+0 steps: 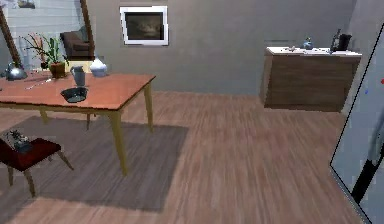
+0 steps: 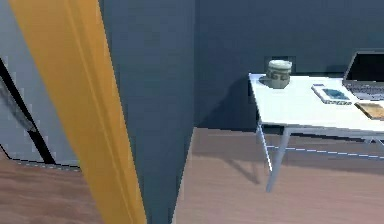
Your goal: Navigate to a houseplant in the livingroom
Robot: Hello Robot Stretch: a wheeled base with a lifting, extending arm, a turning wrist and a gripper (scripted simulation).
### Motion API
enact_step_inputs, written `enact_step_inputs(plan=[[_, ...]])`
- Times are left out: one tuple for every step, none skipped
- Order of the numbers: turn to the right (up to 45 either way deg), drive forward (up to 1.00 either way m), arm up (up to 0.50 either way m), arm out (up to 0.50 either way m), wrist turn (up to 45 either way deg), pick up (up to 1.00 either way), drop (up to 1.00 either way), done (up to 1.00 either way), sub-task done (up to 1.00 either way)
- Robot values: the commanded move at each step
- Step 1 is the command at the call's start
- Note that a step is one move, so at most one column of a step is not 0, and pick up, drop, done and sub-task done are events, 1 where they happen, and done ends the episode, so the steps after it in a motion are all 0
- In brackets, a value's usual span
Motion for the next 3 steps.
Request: enact_step_inputs(plan=[[6.0,0.0,0.0,0.0,0.0,0.0,0.0,0.0,0.0],[0.0,1.0,0.0,0.0,0.0,0.0,0.0,0.0,0.0],[12.0,0.0,0.0,0.0,0.0,0.0,0.0,0.0,0.0]])
